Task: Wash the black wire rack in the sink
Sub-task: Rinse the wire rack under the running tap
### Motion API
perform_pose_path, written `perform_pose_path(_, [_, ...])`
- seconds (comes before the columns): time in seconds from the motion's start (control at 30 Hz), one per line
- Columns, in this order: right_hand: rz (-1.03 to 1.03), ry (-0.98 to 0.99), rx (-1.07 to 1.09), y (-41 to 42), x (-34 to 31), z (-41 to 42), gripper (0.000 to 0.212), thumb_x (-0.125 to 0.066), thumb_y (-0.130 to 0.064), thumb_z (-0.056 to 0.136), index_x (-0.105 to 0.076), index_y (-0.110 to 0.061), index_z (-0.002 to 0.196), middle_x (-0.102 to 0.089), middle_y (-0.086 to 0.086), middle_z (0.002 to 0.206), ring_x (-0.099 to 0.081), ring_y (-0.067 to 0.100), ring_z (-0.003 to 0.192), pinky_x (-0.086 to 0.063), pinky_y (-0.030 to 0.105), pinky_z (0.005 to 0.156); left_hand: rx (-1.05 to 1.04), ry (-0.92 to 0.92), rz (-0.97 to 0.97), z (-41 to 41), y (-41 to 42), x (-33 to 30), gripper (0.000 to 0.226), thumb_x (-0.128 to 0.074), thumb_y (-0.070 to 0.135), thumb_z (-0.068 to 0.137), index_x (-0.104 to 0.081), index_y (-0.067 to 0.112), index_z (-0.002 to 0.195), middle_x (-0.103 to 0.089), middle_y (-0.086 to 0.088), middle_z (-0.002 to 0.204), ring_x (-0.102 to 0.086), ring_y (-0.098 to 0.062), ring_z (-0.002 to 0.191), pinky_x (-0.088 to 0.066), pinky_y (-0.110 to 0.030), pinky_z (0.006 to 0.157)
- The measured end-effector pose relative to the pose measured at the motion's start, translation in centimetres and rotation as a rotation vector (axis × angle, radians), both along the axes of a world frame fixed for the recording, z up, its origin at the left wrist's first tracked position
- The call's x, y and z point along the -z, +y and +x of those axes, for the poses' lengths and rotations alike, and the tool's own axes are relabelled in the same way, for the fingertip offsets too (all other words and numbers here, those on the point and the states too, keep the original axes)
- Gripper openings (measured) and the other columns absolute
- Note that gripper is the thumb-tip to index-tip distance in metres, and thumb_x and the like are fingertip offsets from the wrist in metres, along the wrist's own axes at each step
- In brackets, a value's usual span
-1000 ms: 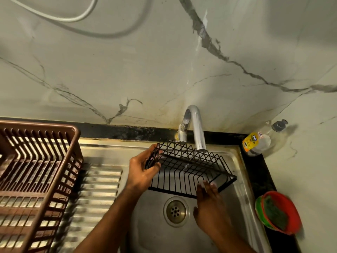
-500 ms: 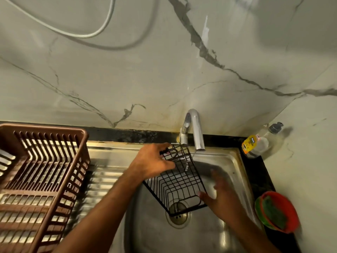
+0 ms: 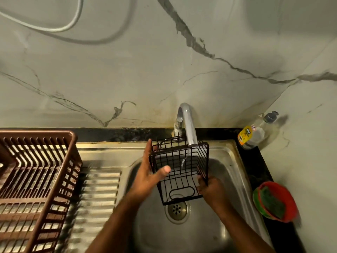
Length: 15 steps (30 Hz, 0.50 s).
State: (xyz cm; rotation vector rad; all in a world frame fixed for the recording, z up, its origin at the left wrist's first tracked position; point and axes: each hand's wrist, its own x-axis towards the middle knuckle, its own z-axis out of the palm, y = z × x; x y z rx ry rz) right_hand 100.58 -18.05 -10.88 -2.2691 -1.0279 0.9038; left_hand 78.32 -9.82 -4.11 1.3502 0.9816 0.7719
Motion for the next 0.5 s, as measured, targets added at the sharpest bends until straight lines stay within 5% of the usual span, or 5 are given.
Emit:
perform_pose_path(0.13, [0.053,0.218,0.120,0.5,0.5,-1.6,0.027,-0.057,-0.033,0.102,-0.069,-0.011,0.113,-0.074,0.001,0.090,-0.074,0.017,0.087,-0.051,0.022,0.068,-0.345,-0.152,0.020,3.7,-0.6,1.6,0.057,-0.073,0.035,0.089,-0.052,0.027,0.142,-0.069,-0.001,0.128,-0.066,-0.014,0.118,-0.057,-0.033,0.098])
perform_pose_path(0.2, [0.100,-0.028,0.176,0.1,0.1,-2.4,0.033,-0.061,-0.027,0.100,-0.064,-0.009,0.128,-0.070,0.005,0.115,-0.066,0.024,0.113,-0.049,0.023,0.082,-0.380,-0.164,0.060,4.5,-0.1,1.4,0.047,-0.065,0.017,0.093,-0.056,0.011,0.138,-0.070,-0.011,0.121,-0.068,-0.020,0.113,-0.057,-0.033,0.097])
perform_pose_path(0.3, [0.441,-0.467,0.145,-2.2,-0.7,-4.3,0.064,-0.060,-0.019,0.095,-0.037,-0.006,0.153,-0.041,0.015,0.156,-0.039,0.029,0.144,-0.035,0.036,0.115,-0.359,-0.174,0.062,5.2,0.3,1.0,0.054,-0.062,0.011,0.089,-0.052,0.002,0.142,-0.067,-0.016,0.125,-0.066,-0.019,0.115,-0.056,-0.031,0.099])
perform_pose_path(0.4, [0.585,-0.583,-0.237,-5.0,-0.1,-5.7,0.066,-0.047,-0.018,0.094,-0.029,-0.010,0.157,-0.022,0.017,0.166,-0.021,0.033,0.153,-0.025,0.042,0.121,-0.402,-0.227,0.030,5.5,0.4,1.4,0.060,-0.060,0.007,0.086,-0.049,0.002,0.145,-0.064,-0.021,0.131,-0.064,-0.021,0.119,-0.054,-0.032,0.102])
perform_pose_path(0.5, [0.375,-0.661,-0.645,-5.3,2.8,-6.1,0.074,-0.044,-0.014,0.087,-0.023,-0.006,0.158,-0.007,0.014,0.169,-0.021,0.034,0.154,-0.025,0.046,0.120,-0.436,-0.261,-0.006,5.5,0.0,1.8,0.060,-0.059,0.008,0.083,-0.051,0.007,0.143,-0.064,-0.021,0.129,-0.064,-0.023,0.119,-0.055,-0.027,0.096])
